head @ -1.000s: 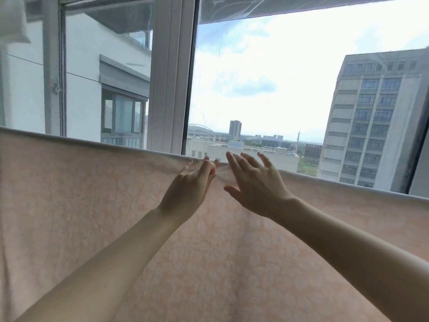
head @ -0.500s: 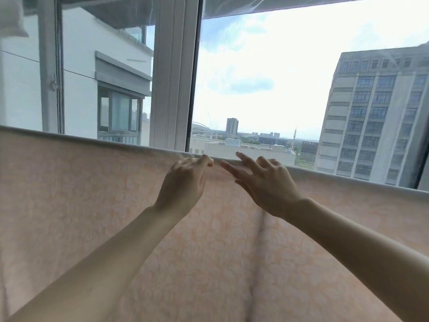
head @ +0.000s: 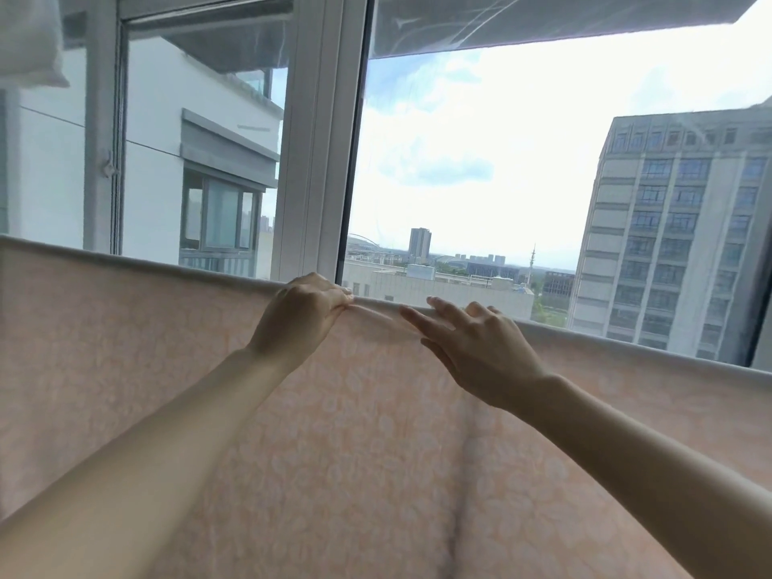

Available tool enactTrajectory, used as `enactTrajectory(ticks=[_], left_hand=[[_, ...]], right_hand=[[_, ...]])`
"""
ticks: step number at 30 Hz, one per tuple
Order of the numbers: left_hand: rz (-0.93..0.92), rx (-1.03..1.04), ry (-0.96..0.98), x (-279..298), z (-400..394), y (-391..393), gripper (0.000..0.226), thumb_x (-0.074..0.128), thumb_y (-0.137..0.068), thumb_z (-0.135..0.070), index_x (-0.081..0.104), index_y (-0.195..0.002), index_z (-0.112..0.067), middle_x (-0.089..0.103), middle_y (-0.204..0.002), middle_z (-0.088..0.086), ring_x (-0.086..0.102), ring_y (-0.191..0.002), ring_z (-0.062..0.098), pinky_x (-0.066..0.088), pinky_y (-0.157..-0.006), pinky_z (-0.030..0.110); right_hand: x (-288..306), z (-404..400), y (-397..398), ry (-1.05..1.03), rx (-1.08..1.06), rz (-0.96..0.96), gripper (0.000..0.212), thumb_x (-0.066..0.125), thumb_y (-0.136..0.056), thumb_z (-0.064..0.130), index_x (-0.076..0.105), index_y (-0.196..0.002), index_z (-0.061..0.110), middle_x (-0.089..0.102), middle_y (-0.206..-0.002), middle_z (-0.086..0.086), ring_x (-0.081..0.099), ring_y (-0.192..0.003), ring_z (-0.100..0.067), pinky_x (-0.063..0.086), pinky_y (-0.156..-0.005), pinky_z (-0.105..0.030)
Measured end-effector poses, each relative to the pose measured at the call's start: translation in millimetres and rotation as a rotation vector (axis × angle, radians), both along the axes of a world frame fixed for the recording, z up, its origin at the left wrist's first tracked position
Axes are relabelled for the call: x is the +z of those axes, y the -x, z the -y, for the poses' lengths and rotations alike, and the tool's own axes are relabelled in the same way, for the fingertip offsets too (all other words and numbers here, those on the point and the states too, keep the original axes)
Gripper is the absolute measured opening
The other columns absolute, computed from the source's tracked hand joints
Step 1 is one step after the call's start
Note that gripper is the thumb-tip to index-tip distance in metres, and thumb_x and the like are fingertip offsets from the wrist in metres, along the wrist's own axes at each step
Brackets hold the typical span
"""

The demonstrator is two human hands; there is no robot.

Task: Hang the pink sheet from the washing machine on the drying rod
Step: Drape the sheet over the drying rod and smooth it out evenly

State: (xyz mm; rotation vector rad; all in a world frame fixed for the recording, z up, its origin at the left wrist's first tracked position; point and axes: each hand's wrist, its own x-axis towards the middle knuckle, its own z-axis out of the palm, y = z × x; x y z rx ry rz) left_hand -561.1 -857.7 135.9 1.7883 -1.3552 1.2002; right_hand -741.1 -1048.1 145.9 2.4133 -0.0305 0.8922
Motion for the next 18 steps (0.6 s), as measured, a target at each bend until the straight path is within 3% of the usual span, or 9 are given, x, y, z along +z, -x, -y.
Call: enactTrajectory(ticks=[3, 7, 11, 18], left_hand=[[0.086, 0.004, -0.079, -6.5, -4.4, -0.6, 0.019, 0.061, -0.089, -0.014, 0.071, -0.101, -0.005, 0.072, -0.107, 0.013, 0.070, -0.101, 0.026, 0.052, -0.093, 0.036], [0.153, -0.022, -0.132, -20.9, -8.9, -10.3, 0.015, 0.056, -0.093, -0.016, 0.068, -0.100, -0.009, 0.061, -0.130, 0.007, 0.055, -0.123, 0.021, 0.040, -0.106, 0.039], [-0.021, -0.086, 0.014, -33.2, -4.8, -7.9, 0.018, 0.050, -0.096, -0.026, 0.063, -0.090, -0.014, 0.060, -0.131, -0.004, 0.051, -0.127, 0.017, 0.040, -0.105, 0.040], [-0.062, -0.063, 0.090, -31.4, 1.7, -6.7, 0.013, 0.055, -0.095, -0.023, 0.062, -0.089, -0.014, 0.065, -0.124, -0.003, 0.055, -0.123, 0.013, 0.045, -0.101, 0.034]], right_hand=[[0.6, 3.3, 0.5, -0.012, 0.002, 0.010, 0.051, 0.018, -0.100, 0.045, 0.024, -0.149, 0.033, 0.057, -0.132, -0.013, 0.067, -0.085, -0.032, 0.058, -0.067, -0.043], [-1.6, 3.5, 1.6, 0.000, 0.001, 0.014, 0.051, 0.018, -0.100, 0.046, 0.022, -0.150, 0.036, 0.053, -0.136, -0.016, 0.065, -0.090, -0.032, 0.057, -0.070, -0.045], [-7.5, 0.2, 6.9, -0.005, 0.042, 0.018, 0.049, 0.022, -0.101, 0.046, 0.026, -0.149, 0.035, 0.046, -0.144, -0.011, 0.059, -0.109, -0.029, 0.051, -0.085, -0.046], [-11.4, -5.4, -7.6, -0.070, 0.041, 0.055, 0.057, 0.029, -0.099, 0.047, 0.033, -0.148, 0.019, 0.046, -0.146, -0.009, 0.055, -0.119, -0.027, 0.047, -0.095, -0.045]])
